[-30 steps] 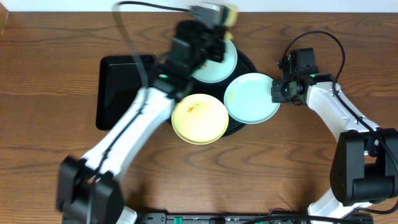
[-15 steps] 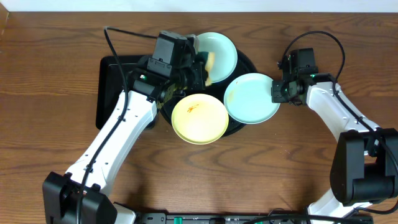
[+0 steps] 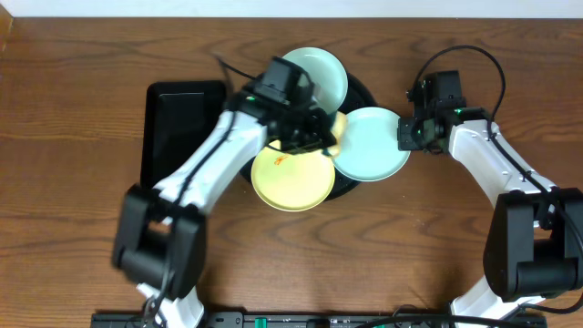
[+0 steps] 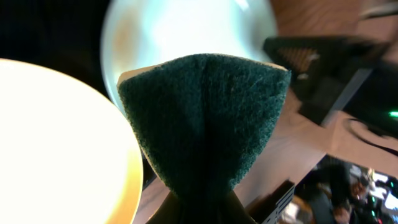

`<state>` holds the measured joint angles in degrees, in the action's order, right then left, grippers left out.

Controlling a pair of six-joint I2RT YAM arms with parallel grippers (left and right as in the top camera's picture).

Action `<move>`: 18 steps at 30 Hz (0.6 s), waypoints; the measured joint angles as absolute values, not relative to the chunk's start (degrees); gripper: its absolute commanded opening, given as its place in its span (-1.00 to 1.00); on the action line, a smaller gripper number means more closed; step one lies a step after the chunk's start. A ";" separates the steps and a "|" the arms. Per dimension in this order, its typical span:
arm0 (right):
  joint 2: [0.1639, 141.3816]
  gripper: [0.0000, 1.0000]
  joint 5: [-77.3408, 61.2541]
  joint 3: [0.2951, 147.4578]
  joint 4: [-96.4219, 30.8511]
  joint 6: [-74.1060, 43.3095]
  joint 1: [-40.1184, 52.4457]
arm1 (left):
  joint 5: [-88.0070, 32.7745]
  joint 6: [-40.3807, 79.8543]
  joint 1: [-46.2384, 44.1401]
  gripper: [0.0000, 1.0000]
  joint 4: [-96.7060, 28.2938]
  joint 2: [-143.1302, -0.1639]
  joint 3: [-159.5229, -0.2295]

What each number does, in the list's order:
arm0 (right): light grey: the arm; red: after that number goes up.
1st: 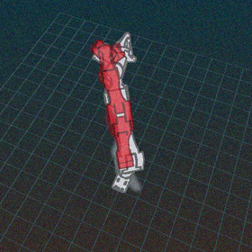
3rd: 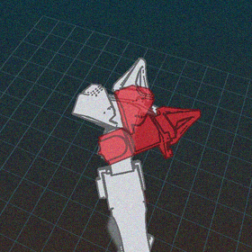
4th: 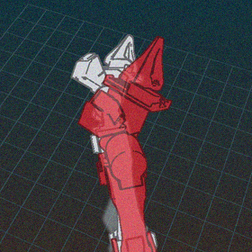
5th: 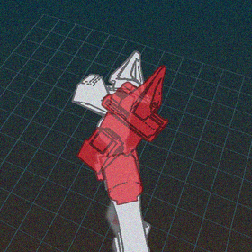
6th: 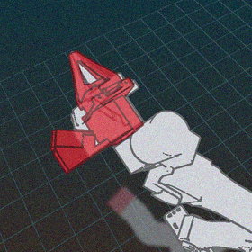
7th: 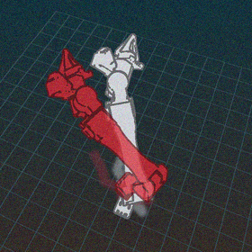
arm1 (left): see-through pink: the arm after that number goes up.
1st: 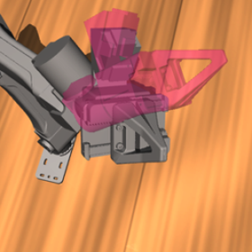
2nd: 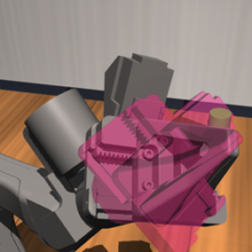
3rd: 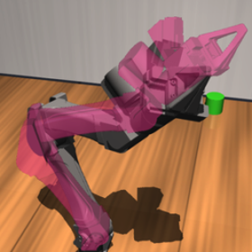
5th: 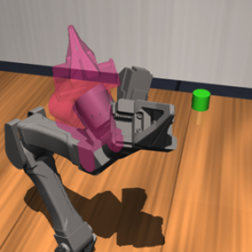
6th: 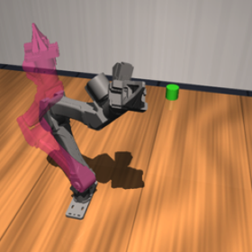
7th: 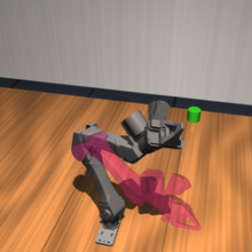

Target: Clean dirty plates on tray and stack at the side

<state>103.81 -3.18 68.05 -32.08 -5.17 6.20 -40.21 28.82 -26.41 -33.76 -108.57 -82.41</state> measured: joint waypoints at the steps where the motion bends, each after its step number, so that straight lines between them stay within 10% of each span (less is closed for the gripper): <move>1: 103.81 -0.98 -3.18 68.05 -32.08 -5.17 6.20 | -40.73 28.91 -26.89 -0.85 -33.87 -110.24 -83.31; 18: 103.81 -0.98 -3.16 68.05 -32.08 -5.17 6.20 | -44.88 34.98 -28.69 -0.85 -34.94 -121.32 -90.83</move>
